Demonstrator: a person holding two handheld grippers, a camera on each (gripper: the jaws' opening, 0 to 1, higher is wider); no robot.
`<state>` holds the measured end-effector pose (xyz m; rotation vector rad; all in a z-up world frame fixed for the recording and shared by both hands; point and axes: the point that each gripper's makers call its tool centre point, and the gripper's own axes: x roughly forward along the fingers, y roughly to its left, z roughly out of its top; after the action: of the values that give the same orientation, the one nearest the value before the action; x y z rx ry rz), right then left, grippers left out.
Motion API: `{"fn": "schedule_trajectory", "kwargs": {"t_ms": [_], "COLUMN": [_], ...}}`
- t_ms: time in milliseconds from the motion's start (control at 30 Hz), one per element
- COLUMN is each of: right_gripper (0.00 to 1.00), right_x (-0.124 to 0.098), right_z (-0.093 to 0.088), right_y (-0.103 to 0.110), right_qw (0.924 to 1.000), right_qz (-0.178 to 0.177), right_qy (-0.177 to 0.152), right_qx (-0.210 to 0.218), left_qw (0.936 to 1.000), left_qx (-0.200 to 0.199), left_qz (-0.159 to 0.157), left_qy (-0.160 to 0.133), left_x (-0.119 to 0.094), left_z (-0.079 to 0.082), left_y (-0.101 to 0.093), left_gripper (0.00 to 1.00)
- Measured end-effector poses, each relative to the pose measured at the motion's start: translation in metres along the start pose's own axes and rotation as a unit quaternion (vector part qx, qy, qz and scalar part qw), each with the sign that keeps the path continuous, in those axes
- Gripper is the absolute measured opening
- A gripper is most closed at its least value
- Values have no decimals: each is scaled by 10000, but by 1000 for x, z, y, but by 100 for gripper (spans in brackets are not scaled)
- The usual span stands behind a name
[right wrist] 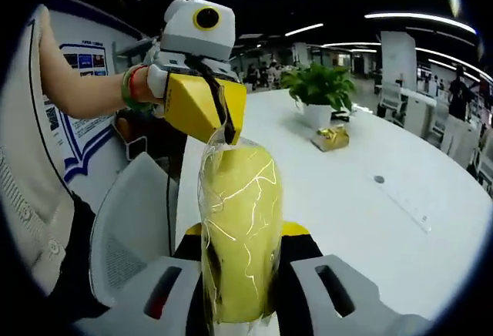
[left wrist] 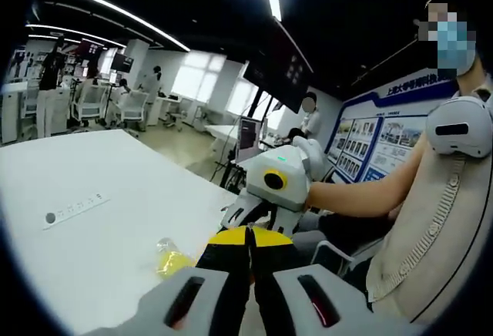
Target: Compare the silicone blocks by pressing each to a similar depth, holding the contact briefly, and releasing to observe deformation and rebound differences across the visible hardness samples.
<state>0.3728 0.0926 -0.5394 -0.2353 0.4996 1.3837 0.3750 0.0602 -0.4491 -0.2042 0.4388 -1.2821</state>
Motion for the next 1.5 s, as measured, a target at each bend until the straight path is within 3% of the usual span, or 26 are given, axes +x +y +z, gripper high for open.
{"fn": "schedule_trajectory", "kwargs": {"t_ms": [400,900,1167,1300,1433,1500], "right_gripper": [5,7,10,12,14,16], "right_x": [0,0,2,3,4,6], "right_z": [-5,-8,-12,-11,-8,-11], "right_y": [3,4,8,7,0,3], "right_qw": [9999,9998,9991,9995,9993,9997], "right_qz": [-22,-50,44,-28,-217,-148], "right_qy": [92,183,226,166,-12,56], "right_qx": [39,16,356,254,-313,-167], "left_qw": [9999,9997,9993,9992,9994,9992], "left_qx": [53,78,-52,-49,-166,-114], "left_qz": [102,156,281,342,257,323], "left_qy": [87,156,222,193,175,184], "left_x": [1,1,1,-1,-2,-2], "left_z": [-5,-9,-12,-12,-13,-14], "left_y": [0,-2,-1,-1,-4,-2], "left_gripper": [0,0,0,0,0,0]}}
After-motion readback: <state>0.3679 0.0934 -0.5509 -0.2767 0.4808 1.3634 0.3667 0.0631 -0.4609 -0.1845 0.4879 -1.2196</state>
